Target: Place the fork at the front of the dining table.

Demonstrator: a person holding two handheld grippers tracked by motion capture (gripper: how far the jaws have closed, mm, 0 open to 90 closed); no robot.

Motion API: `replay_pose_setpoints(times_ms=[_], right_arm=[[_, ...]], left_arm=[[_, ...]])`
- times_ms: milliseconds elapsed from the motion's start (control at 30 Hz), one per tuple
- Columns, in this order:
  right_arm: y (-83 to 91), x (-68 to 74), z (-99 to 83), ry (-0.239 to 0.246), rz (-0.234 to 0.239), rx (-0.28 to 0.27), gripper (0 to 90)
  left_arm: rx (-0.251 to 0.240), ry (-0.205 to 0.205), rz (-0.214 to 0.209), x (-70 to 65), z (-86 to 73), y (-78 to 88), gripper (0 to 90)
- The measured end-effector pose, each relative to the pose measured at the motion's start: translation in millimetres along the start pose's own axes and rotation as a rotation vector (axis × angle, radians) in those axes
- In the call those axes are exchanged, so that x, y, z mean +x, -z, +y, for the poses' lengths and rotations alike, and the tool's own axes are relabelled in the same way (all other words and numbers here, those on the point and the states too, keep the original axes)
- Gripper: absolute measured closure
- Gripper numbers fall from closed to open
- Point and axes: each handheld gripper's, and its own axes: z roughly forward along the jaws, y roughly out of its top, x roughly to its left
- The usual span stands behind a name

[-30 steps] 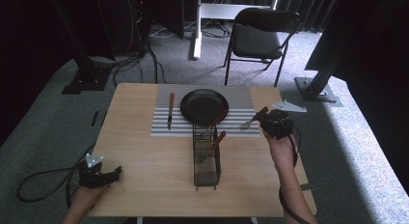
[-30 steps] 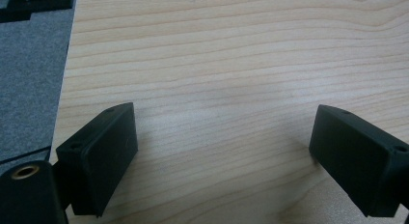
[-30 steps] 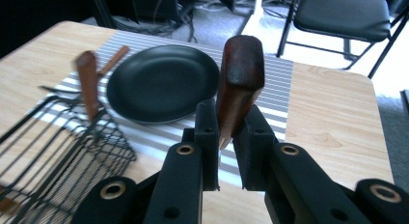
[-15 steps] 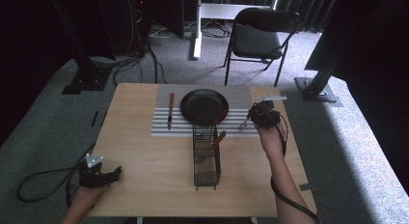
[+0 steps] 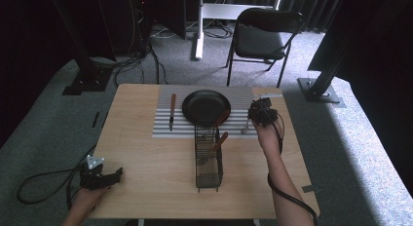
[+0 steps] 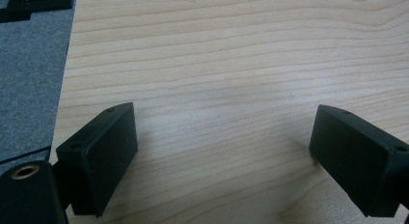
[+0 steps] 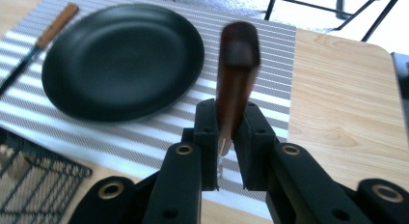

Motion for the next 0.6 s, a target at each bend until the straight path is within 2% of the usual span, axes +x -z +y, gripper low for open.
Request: replay_pose_setpoints(times_ms=[67,100,167,233,467,600], right_arm=[[-2.7,-1.7,0.4,-0.017,0.012,-0.001,78.9],[-10.2,-3.1,0.5,-0.032,0.021,0.014,78.8],[-21.8,-3.5,-1.1,-0.036,0.010,0.034,79.7],[-25.9,-3.8,-0.1,-0.039,-0.016,0.026,80.1],[-40.1,-2.6,15.3,-0.040,-0.030,0.053,80.4],[-62.2,-2.5,33.1,-0.048,-0.039,0.098,80.6]], left_arm=[[0.000,0.000,0.000,0.0,0.0,0.0,9.5],[0.000,0.000,0.000,0.0,0.0,0.0,9.5],[0.000,0.000,0.000,0.0,0.0,0.0,9.5],[0.000,0.000,0.000,0.0,0.0,0.0,9.5],[0.000,0.000,0.000,0.0,0.0,0.0,9.5],[0.000,0.000,0.000,0.0,-0.1,0.0,9.5]])
